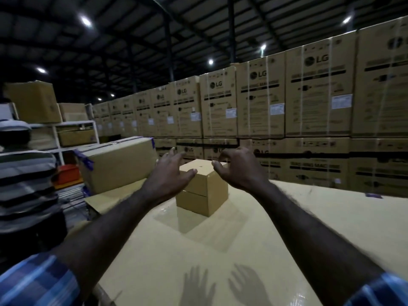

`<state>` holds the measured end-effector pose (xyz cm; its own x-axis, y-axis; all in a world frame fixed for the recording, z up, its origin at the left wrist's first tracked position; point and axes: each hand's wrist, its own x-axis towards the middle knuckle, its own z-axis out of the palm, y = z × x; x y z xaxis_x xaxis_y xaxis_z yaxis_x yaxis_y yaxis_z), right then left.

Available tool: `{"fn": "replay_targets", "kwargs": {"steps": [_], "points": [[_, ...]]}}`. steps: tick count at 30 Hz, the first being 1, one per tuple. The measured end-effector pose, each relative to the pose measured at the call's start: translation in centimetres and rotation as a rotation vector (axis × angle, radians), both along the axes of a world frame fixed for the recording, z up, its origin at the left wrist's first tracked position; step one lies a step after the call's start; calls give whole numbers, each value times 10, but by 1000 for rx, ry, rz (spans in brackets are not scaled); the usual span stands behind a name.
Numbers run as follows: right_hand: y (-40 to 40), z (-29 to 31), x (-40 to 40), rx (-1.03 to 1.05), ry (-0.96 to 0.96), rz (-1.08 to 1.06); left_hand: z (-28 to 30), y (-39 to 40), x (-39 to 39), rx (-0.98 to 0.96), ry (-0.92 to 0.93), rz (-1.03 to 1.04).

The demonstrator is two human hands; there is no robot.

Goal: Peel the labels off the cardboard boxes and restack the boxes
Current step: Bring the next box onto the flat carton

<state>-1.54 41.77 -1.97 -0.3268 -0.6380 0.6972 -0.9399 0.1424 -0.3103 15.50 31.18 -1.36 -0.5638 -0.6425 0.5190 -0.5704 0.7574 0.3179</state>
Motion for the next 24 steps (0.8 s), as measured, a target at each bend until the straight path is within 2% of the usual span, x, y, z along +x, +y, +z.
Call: {"fn": "replay_targets", "kwargs": {"steps": [9, 19, 24], "points": [[-116, -18, -42, 76, -52, 11, -22, -115, -44, 36, -32, 27], [-237, -51, -74, 140, -84, -108, -49, -259, -100, 43, -90, -67], [-315, -72, -83, 142, -146, -236, -66, -352, -124, 81, -103, -188]]}}
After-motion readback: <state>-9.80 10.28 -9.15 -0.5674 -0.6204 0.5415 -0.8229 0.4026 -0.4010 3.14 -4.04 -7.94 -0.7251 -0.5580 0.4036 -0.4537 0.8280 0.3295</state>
